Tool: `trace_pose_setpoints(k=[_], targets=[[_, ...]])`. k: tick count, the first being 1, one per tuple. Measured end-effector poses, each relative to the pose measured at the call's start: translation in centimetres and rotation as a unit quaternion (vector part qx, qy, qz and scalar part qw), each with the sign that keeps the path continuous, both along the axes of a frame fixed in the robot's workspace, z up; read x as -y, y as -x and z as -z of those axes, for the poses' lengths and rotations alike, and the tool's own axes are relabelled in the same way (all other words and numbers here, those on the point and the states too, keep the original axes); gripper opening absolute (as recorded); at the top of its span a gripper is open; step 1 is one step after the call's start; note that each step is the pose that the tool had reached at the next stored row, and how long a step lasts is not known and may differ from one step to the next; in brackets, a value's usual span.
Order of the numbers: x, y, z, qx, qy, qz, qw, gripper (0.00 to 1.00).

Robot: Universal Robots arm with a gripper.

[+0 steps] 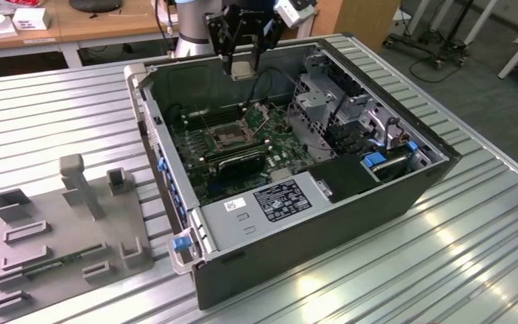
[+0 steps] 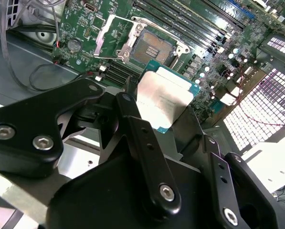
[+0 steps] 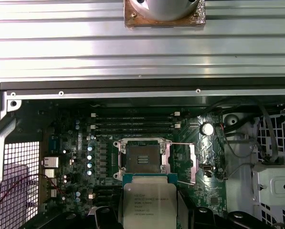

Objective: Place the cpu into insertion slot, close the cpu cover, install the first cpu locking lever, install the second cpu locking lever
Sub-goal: 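Place the cpu into insertion slot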

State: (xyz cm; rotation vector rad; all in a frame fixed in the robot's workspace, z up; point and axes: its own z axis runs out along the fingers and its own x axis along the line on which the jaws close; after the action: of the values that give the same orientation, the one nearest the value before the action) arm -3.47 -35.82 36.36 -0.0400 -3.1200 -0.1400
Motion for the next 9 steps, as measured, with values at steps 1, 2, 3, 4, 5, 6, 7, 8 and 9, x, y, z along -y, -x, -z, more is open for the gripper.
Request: trace_pose_setpoints(k=[1, 2, 3, 4, 5, 6, 7, 8, 9], targets=[[0.0, 0.0, 0.0, 0.0, 0.0, 0.0, 1.0, 0.54], [0.0, 0.0, 0.0, 0.0, 0.0, 0.0, 1.0, 0.54], [0.0, 0.0, 0.02, 0.0, 0.0, 0.0, 1.0, 0.54], [0.0, 0.0, 0.07, 0.0001, -0.0002, 0.0, 1.0, 0.54], [0.0, 0.0, 0.12, 0.0001, -0.0001, 0.0, 1.0, 0.54], [0.0, 0.0, 0.2, 0.0001, 0.0, 0.0, 1.0, 0.54], [0.0, 0.0, 0.31, 0.0002, 0.0, 0.0, 1.0, 0.54], [0.0, 0.0, 0.42, 0.0003, 0.0, 0.0, 1.0, 0.54], [0.0, 0.0, 0.55, 0.0004, -0.0001, 0.0, 1.0, 0.54]])
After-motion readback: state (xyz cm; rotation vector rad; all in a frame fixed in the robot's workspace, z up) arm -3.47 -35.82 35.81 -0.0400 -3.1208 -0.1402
